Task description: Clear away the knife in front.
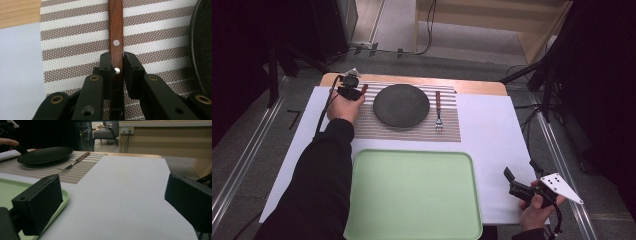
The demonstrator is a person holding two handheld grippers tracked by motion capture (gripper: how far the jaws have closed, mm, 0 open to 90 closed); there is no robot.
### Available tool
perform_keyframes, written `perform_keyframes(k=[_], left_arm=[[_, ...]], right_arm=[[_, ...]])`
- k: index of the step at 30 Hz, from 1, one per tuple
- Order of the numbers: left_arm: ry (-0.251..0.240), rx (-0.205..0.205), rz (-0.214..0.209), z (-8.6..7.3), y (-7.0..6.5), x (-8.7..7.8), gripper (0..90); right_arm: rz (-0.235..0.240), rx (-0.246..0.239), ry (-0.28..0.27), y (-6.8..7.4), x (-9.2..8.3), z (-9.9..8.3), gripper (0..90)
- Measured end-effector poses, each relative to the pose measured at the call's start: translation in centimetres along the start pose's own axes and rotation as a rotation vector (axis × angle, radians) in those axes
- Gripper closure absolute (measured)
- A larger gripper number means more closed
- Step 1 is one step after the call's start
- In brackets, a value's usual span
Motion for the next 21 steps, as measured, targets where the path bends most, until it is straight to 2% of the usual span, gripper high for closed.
perform_keyframes(k=[4,21], left_arm=[[-0.015,-0.004,-0.018,0.2,0.2,-0.6,77.6],[-0.038,0.032,-0.059,0.4,1.2,-3.3,77.6]], right_arm=[[0.000,0.001,0.000,0.0,0.0,0.0,0.0],[-0.003,0.002,0.001,0.0,0.1,0.0,0.0]])
Point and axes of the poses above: each handheld gripper's, and its own axes: x roughly forward along the jaws, z roughly out of its top, y roughly to its left, the point moved 2 cm from there along x, roughly forward along the jaws, and after that the axes turned 1 degree about z, right-handed, at the moved point
